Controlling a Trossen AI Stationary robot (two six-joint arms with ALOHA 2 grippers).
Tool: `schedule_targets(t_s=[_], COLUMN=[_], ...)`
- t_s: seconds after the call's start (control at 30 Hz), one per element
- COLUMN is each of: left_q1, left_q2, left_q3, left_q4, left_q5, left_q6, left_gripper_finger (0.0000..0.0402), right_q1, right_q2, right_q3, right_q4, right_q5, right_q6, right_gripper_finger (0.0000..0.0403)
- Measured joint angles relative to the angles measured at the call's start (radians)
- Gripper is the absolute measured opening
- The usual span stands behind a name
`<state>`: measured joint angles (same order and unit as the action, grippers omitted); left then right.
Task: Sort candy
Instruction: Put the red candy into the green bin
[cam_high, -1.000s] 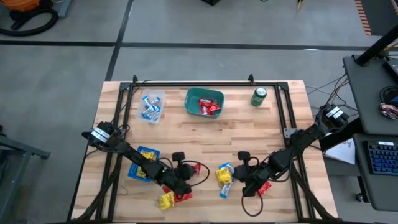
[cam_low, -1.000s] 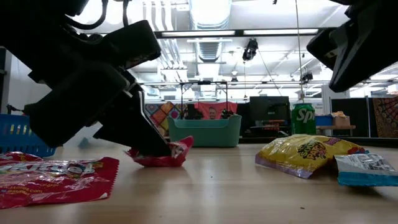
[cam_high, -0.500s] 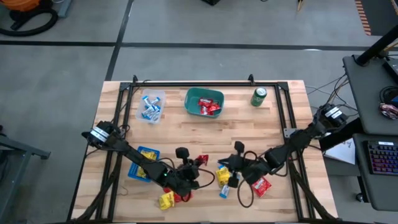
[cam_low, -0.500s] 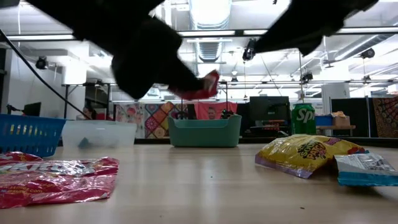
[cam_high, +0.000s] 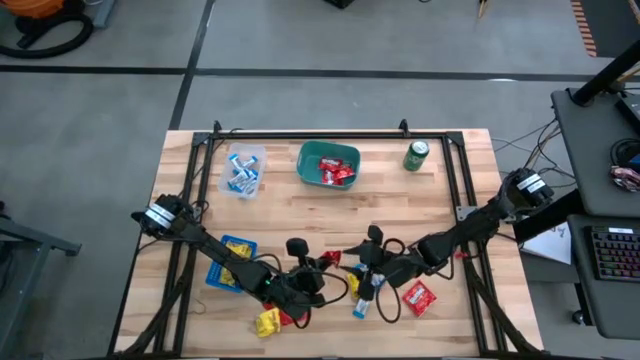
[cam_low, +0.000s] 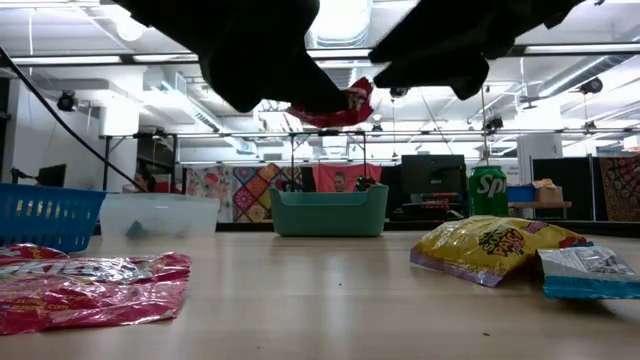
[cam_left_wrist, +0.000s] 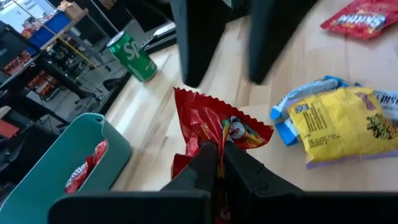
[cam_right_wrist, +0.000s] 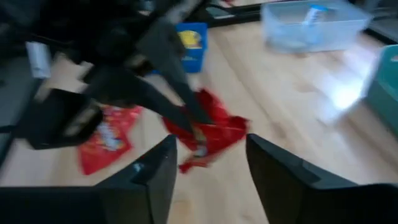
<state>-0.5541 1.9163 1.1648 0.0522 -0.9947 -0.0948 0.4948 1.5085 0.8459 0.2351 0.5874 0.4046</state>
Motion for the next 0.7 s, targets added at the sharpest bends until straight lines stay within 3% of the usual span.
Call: schedule_targets(t_s=[0.1,0.23,0.7], left_q1=[0.000,0.000,0.000], left_q2=[0.000,0.000,0.000], left_q3=[0.000,0.026,0.052], left_q4=[0.024,0.035,0.028], left_q5=[0.000,0.001,0.002], left_q6=[0.001,0.001,0.000], left_gripper_finger=[0.0001,0.0000,0.0000], right_q1=[-0.013,-0.026,-0.071], right_q2=[0.000,0.000,-0.003], right_q3=[0.000,0.000,0.000], right_q4=[0.018,0.017,0.017], right_q5=[-0.067,-0.071,-0.078], right_q6=[0.027,0.042,0.039], right_gripper_finger=[0.0209,0.0215,0.0184])
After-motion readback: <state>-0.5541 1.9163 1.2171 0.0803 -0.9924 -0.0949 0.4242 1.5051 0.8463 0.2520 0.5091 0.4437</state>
